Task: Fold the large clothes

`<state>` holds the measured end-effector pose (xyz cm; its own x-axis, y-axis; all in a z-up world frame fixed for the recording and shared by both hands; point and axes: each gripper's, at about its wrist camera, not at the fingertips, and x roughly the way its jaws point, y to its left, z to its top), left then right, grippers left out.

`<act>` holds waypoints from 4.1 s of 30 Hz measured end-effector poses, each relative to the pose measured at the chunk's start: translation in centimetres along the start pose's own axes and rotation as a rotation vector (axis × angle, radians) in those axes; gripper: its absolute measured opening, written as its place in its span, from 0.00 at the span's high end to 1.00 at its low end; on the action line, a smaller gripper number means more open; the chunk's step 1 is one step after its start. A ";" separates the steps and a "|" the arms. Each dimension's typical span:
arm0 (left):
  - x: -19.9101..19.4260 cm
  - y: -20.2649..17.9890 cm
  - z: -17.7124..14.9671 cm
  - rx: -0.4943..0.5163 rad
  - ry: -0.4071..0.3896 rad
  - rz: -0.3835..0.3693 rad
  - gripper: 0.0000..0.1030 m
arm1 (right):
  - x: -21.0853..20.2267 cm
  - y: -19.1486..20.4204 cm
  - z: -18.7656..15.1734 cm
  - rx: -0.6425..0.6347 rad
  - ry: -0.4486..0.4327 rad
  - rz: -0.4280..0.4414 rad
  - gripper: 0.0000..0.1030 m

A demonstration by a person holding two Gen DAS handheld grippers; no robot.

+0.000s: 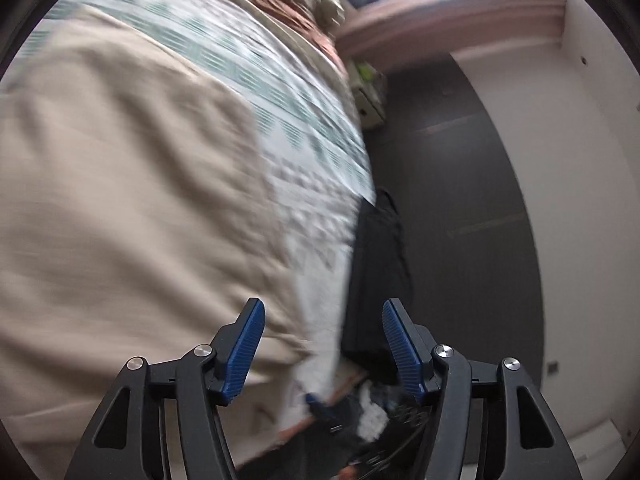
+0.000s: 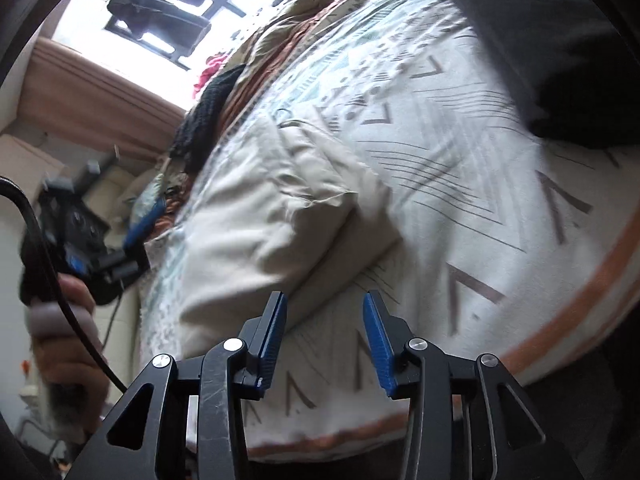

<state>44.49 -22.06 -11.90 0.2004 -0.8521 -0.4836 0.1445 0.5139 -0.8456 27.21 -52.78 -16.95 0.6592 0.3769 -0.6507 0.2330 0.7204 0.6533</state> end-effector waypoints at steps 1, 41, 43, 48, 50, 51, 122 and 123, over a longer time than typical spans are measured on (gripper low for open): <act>-1.0 0.8 0.1 -0.007 -0.019 0.019 0.39 | 0.3 0.1 0.4 -0.003 0.003 0.007 0.57; -7.2 14.0 -7.6 -0.152 -0.124 0.333 0.50 | 4.9 0.5 6.0 -0.149 0.019 -0.068 0.71; -7.1 14.1 -7.3 -0.152 -0.127 0.334 0.50 | 4.3 0.7 6.4 -0.165 0.003 -0.087 0.57; -6.6 14.2 -6.8 -0.158 -0.122 0.338 0.48 | 3.6 -0.9 7.6 -0.102 -0.024 -0.096 0.35; -6.4 14.3 -6.5 -0.160 -0.120 0.337 0.46 | 4.0 -1.8 7.7 -0.065 -0.001 -0.073 0.35; -6.3 14.3 -6.4 -0.160 -0.119 0.338 0.45 | 4.2 -1.9 7.7 -0.062 0.008 -0.064 0.35; -21.7 15.7 -13.9 -0.096 -0.177 0.599 0.54 | 3.5 6.9 -5.7 -0.205 0.208 0.093 0.53; -21.8 15.7 -13.7 -0.095 -0.182 0.599 0.54 | 3.5 7.3 -5.3 -0.209 0.215 0.093 0.53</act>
<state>29.16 3.21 -17.70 0.3827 -0.3841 -0.8403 -0.1292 0.8783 -0.4603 27.38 -43.13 -16.54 0.4992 0.5450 -0.6736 0.0123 0.7729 0.6344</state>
